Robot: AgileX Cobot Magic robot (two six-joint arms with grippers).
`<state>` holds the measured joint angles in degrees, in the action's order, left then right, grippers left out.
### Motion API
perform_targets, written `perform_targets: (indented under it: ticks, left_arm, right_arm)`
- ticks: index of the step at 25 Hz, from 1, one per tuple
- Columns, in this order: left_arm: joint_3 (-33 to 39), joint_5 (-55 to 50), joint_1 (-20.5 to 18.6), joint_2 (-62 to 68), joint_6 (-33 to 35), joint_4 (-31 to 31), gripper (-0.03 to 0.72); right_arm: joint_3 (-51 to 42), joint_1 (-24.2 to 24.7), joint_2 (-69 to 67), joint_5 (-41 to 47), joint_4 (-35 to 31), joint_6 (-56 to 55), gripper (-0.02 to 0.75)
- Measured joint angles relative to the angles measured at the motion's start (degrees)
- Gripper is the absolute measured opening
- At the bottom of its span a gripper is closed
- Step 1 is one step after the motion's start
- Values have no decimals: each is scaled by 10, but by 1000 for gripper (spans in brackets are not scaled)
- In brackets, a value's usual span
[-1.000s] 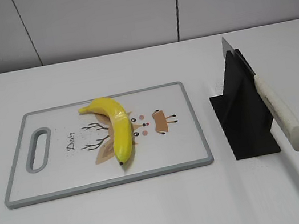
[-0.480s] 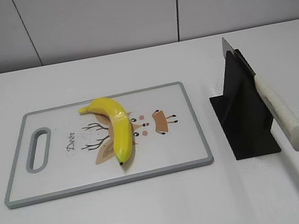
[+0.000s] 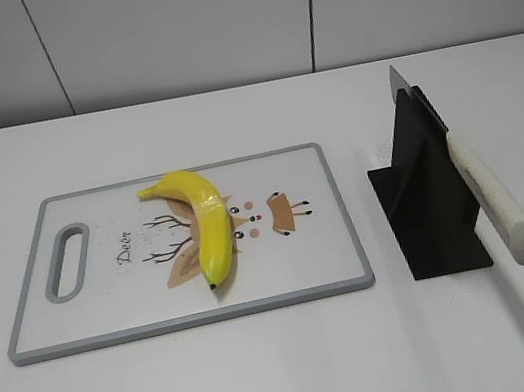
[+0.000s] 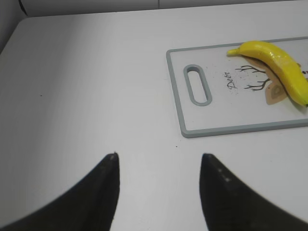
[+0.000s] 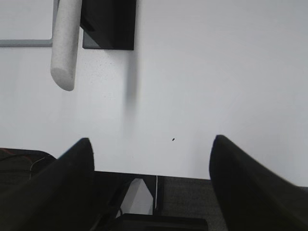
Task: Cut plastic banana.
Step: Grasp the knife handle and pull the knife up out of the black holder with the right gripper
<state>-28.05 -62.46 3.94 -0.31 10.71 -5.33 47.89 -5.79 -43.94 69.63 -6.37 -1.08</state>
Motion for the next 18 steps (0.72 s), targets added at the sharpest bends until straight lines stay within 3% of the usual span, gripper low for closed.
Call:
perform_targets:
  ticks: [12, 18]
  left_arm:
    - [0, 0, 0, 0, 0, 0, 499]
    - [0, 0, 0, 0, 0, 0, 499]
  right_arm:
    - [64, -153, -162, -2, 27, -87, 570]
    - [127, -176, -260, -5, 28, -89, 570]
